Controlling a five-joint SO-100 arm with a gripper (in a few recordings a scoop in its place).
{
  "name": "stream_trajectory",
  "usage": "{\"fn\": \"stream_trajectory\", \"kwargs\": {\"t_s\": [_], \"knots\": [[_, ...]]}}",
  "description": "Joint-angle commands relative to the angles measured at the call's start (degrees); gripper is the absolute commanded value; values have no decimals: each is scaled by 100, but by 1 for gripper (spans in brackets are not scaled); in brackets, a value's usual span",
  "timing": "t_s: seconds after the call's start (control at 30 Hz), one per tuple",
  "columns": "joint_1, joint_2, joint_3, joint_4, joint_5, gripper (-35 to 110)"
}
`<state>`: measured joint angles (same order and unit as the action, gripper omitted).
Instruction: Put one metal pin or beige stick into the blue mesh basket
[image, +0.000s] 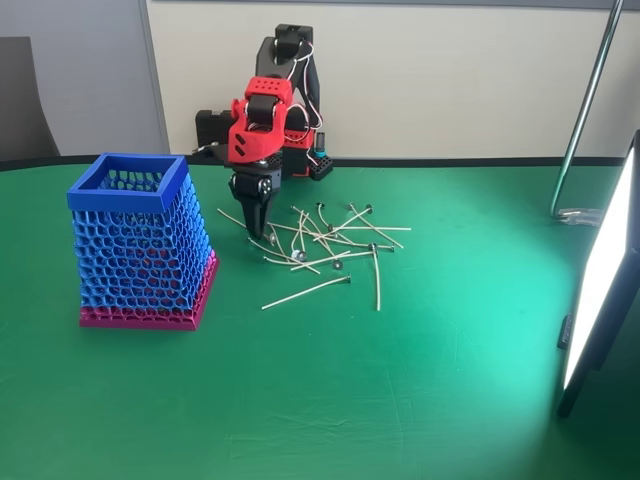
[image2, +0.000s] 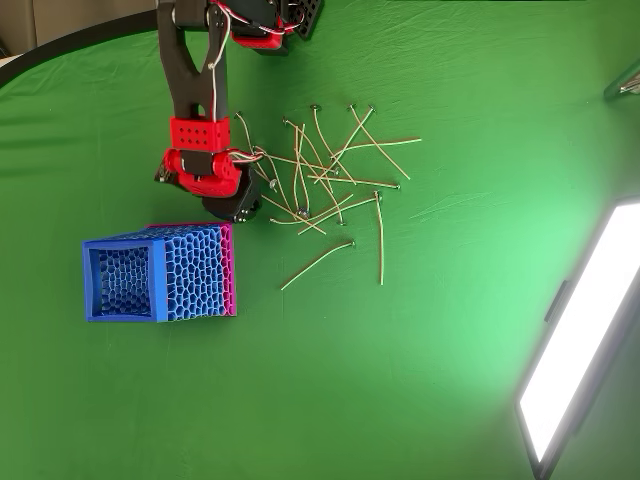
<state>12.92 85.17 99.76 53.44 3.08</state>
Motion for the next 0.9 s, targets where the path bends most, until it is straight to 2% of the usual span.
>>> {"fn": "stream_trajectory", "kwargs": {"t_s": [0.0,0.2,0.27,0.87], "knots": [[-62,-158,-378,-88,-1178,1],[-193,-448,-703,-158,-2347,1],[-237,-387,-729,-141,-2180,1],[-949,510,264,-149,-2707,1]]}}
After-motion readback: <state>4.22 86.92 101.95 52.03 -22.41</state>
